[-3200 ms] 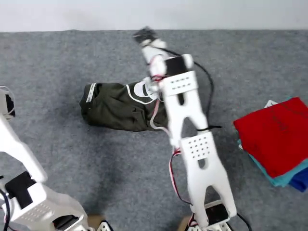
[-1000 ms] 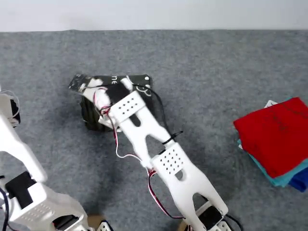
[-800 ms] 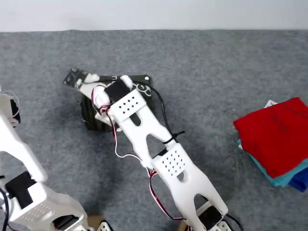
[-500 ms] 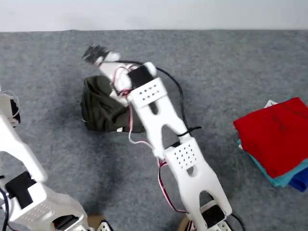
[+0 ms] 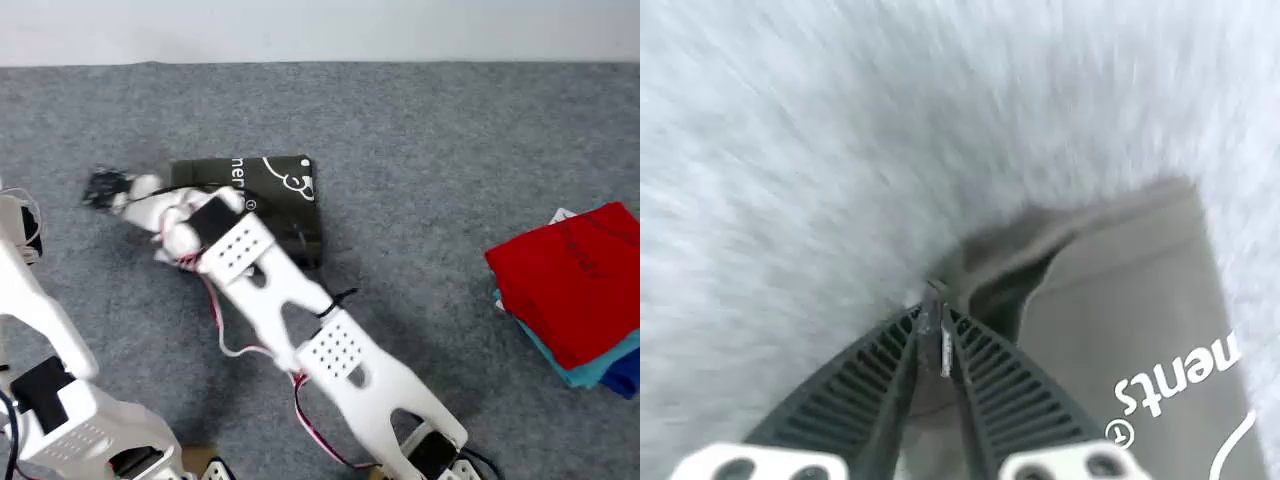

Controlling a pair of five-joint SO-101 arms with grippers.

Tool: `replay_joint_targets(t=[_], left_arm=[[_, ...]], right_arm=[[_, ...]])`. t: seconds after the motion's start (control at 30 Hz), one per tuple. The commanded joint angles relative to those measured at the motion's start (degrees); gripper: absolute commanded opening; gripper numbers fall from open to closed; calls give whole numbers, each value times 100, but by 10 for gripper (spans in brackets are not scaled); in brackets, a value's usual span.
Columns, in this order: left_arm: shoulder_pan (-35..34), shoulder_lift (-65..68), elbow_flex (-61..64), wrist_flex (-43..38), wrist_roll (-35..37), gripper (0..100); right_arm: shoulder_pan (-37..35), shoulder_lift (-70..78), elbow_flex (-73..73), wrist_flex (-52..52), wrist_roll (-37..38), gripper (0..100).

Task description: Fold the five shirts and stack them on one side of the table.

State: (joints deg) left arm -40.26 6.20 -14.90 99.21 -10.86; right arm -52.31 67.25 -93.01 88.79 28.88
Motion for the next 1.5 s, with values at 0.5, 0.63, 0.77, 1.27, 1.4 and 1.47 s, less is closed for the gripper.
replay_joint_targets(t=[0.5,0.63,0.77,1.27,1.4,1.47], left_arm=[[44,-290,-57,-9,44,6],[44,-290,-57,-9,53,6],[9,-290,-57,-9,35,6],[-79,-290,-57,0,35,6],[-79,-290,-57,-9,44,6],[-79,-290,-57,-9,44,6]], right_arm=[[2387,-356,-167,1437,-167,10],[2273,-435,-158,1429,-431,10],[2246,-549,255,1437,-668,10],[2229,-1666,3358,1367,-1556,10],[2088,-1059,3349,1358,-1565,10],[1974,-769,3332,1376,-1565,10]])
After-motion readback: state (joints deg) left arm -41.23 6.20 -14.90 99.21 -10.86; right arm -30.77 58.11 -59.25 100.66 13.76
